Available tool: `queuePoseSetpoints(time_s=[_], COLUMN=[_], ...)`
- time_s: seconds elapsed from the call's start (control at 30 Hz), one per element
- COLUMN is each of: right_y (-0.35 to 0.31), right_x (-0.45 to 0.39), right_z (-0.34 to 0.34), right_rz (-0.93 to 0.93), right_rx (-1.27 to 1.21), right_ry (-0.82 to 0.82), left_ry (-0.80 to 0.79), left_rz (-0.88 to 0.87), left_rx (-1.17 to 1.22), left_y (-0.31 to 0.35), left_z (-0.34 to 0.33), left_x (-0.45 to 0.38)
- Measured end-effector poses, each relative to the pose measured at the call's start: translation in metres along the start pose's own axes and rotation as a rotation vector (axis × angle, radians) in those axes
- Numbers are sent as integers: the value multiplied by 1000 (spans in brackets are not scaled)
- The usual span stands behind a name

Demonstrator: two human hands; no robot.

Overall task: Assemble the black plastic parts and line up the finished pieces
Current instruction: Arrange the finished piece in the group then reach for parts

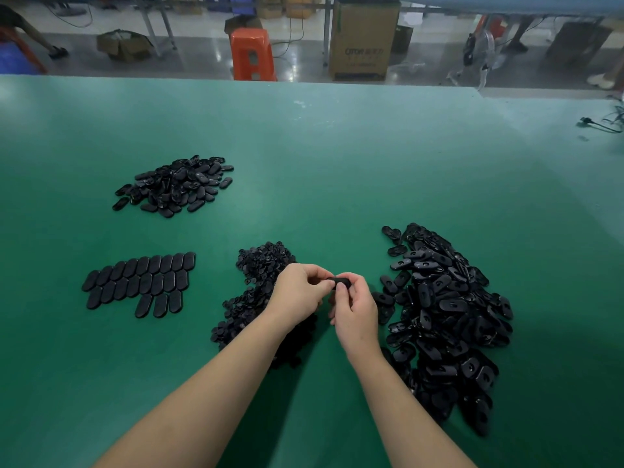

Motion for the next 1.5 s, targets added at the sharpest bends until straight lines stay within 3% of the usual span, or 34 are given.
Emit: queuePoseSetpoints(time_s=[0.6,1.07,1.5], right_y=[1,2,1], right_x=[0,0,0], right_z=[1,2,-2], right_rz=[-29,-13,4], right_rx=[-21,-56,-12], right_ry=[16,24,2], left_ry=[13,112,13], left_rz=[-2,20,-118], left_rx=[78,-104,-227], left_y=[-1,-2,8], left_z=[-3,-5,1], left_x=[3,7,11])
Point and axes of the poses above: each hand's wrist, its own x-axis away from the middle knuckle, its own z-axis out of the back of the hand, y = z × x, the point moved 7 cm from there along -x, towards the middle knuckle, and after that the axes turned 6 degrees about x, right-handed, at the moved point
